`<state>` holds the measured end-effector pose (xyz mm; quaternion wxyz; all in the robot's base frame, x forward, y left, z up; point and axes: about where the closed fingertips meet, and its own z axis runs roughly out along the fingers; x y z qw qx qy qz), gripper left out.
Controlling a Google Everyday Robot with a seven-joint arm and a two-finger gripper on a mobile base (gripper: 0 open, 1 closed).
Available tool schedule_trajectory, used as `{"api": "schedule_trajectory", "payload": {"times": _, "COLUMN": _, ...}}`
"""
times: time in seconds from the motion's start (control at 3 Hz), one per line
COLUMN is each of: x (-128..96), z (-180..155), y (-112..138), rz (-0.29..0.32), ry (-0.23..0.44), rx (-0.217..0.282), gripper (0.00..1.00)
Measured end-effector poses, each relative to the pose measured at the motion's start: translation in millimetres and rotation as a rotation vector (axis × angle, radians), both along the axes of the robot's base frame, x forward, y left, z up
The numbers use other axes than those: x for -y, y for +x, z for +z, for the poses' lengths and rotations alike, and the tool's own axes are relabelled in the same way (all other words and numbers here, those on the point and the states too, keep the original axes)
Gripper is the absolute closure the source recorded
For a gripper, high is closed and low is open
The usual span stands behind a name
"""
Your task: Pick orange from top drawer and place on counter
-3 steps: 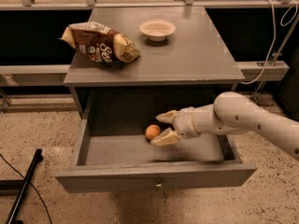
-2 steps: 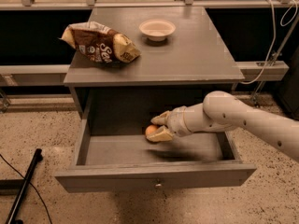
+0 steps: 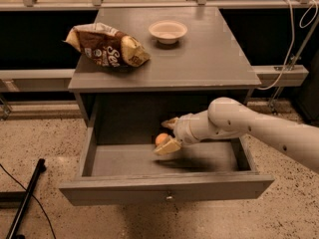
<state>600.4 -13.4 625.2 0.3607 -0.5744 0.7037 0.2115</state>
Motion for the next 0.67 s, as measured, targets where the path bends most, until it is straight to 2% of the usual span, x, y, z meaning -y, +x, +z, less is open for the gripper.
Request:
{"api": "schedule_trajectory", "payload": {"times": 0.33, "x": -1.0, "z": -12.5, "y": 1.1, "rz": -0.007, "ry": -0.002, "rx": -0.021, "gripper": 0.22}}
{"api": "schedule_trajectory", "payload": {"times": 0.67, "x": -1.0, "z": -12.5, "y": 1.1, "rz": -0.007, "ry": -0.002, "rx": -0.021, "gripper": 0.45}}
